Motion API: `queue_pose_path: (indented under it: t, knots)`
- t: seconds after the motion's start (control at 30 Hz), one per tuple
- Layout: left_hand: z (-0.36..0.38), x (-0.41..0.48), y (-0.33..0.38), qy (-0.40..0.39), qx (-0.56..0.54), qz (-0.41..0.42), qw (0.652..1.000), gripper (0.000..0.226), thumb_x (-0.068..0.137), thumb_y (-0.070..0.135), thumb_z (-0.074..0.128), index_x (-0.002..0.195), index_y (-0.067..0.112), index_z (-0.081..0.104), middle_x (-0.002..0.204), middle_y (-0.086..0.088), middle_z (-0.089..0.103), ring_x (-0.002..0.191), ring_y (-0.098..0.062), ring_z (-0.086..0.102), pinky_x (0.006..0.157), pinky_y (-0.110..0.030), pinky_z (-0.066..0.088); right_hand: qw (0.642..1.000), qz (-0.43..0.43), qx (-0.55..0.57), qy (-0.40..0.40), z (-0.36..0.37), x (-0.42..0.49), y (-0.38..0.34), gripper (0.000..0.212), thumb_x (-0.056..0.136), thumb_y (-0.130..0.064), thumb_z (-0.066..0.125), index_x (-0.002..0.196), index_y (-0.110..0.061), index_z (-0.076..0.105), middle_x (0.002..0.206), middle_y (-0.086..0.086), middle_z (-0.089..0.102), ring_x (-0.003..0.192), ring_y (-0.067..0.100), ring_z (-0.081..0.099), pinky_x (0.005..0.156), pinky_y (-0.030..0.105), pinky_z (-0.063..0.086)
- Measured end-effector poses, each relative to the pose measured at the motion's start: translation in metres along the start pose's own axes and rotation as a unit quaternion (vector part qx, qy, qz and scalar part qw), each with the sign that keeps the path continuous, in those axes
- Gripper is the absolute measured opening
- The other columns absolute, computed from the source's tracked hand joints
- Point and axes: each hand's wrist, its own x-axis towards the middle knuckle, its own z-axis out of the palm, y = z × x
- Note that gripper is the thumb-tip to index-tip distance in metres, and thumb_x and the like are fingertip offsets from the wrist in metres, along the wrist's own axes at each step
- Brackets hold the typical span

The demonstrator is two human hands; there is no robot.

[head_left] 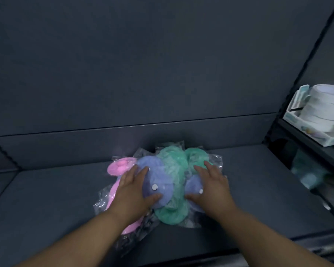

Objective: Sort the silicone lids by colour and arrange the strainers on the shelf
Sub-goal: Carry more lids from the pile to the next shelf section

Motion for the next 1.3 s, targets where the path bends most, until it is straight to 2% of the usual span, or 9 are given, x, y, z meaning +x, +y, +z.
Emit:
queue_pose_path:
  t: [0.1,0.17,0.3,0.43,0.6,0.73,1.0,1.13,1.3]
  knots:
    - [-0.011,-0.014,-0.009,0.038,-0.009,-0.007,0.999,0.088,0.072,0.07,0.059,0.146,0.036,0.026,0.157,0.003,0.013,0.145,-0.018,0.01,0.116,-0.028,0.012,0.997,-0.022,0.001,0.07,-0.003,-0.009,-0.023,0.065,0.075,-0.046,0.057,0.138,-0.035,0.042,0.152,-0.006,0.029,0.142,0.019,0.023,0.115,0.049,0.012]
    - [-0.022,-0.028,-0.023,0.07,-0.009,-0.015,0.997,0.08,0.077,0.057,0.065,0.145,0.033,0.031,0.156,0.002,0.02,0.142,-0.018,0.019,0.114,-0.026,0.015,0.993,-0.051,0.041,0.103,0.0,-0.019,-0.046,0.06,0.066,-0.046,0.047,0.122,-0.029,0.059,0.137,-0.002,0.05,0.128,0.024,0.046,0.11,0.052,0.029]
    - [-0.054,-0.071,-0.068,0.067,0.018,-0.049,0.996,0.091,0.067,0.069,0.049,0.146,0.027,0.032,0.155,-0.004,0.024,0.143,-0.021,0.019,0.115,-0.025,0.012,0.983,-0.145,0.082,0.074,0.015,-0.041,-0.105,0.046,0.069,-0.04,0.055,0.11,-0.023,0.066,0.114,-0.001,0.065,0.1,0.024,0.063,0.092,0.037,0.05]
    - [-0.093,-0.129,-0.134,0.057,0.079,-0.106,0.99,0.077,0.084,0.058,0.055,0.148,0.027,0.024,0.156,-0.003,0.019,0.144,-0.02,0.015,0.118,-0.028,0.012,0.98,-0.19,0.049,-0.024,0.04,-0.078,-0.18,0.048,0.078,-0.037,0.063,0.124,-0.027,0.057,0.123,-0.002,0.061,0.109,0.019,0.057,0.096,0.029,0.043]
    - [-0.153,-0.234,-0.23,0.06,0.158,-0.19,0.967,0.081,0.08,0.068,0.05,0.147,0.03,0.024,0.155,0.0,0.023,0.143,-0.02,0.021,0.116,-0.031,0.017,0.954,-0.274,-0.026,-0.122,0.092,-0.137,-0.285,0.065,0.086,-0.056,0.052,0.143,-0.029,0.035,0.145,-0.007,0.039,0.133,0.014,0.037,0.111,0.03,0.03]
    - [-0.202,-0.338,-0.307,0.08,0.191,-0.274,0.939,0.08,0.08,0.067,0.052,0.146,0.031,0.026,0.154,0.001,0.026,0.141,-0.021,0.024,0.114,-0.035,0.021,0.921,-0.336,-0.057,-0.19,0.142,-0.192,-0.386,0.072,0.085,-0.064,0.047,0.146,-0.03,0.027,0.151,-0.006,0.03,0.138,0.017,0.029,0.114,0.035,0.026]
    - [-0.273,-0.493,-0.418,0.112,0.194,-0.415,0.882,0.08,0.082,0.066,0.049,0.147,0.031,0.021,0.155,-0.001,0.022,0.141,-0.022,0.023,0.115,-0.037,0.022,0.856,-0.469,-0.06,-0.208,0.216,-0.28,-0.563,0.07,0.077,-0.067,0.052,0.137,-0.034,0.037,0.137,-0.004,0.042,0.13,0.021,0.039,0.107,0.037,0.033]
    - [-0.289,-0.509,-0.458,0.125,0.182,-0.433,0.874,0.076,0.084,0.065,0.047,0.148,0.033,0.02,0.155,0.001,0.021,0.142,-0.022,0.021,0.114,-0.037,0.02,0.845,-0.495,-0.042,-0.198,0.242,-0.283,-0.621,0.062,0.073,-0.065,0.053,0.125,-0.034,0.044,0.124,-0.007,0.048,0.118,0.019,0.048,0.097,0.034,0.04]
    - [-0.32,-0.478,-0.519,0.126,0.174,-0.438,0.873,0.077,0.085,0.066,0.045,0.149,0.031,0.019,0.157,0.002,0.019,0.143,-0.02,0.018,0.115,-0.037,0.019,0.851,-0.491,-0.006,-0.186,0.275,-0.239,-0.682,0.059,0.079,-0.06,0.051,0.129,-0.029,0.046,0.126,-0.008,0.047,0.119,0.016,0.046,0.1,0.034,0.038]
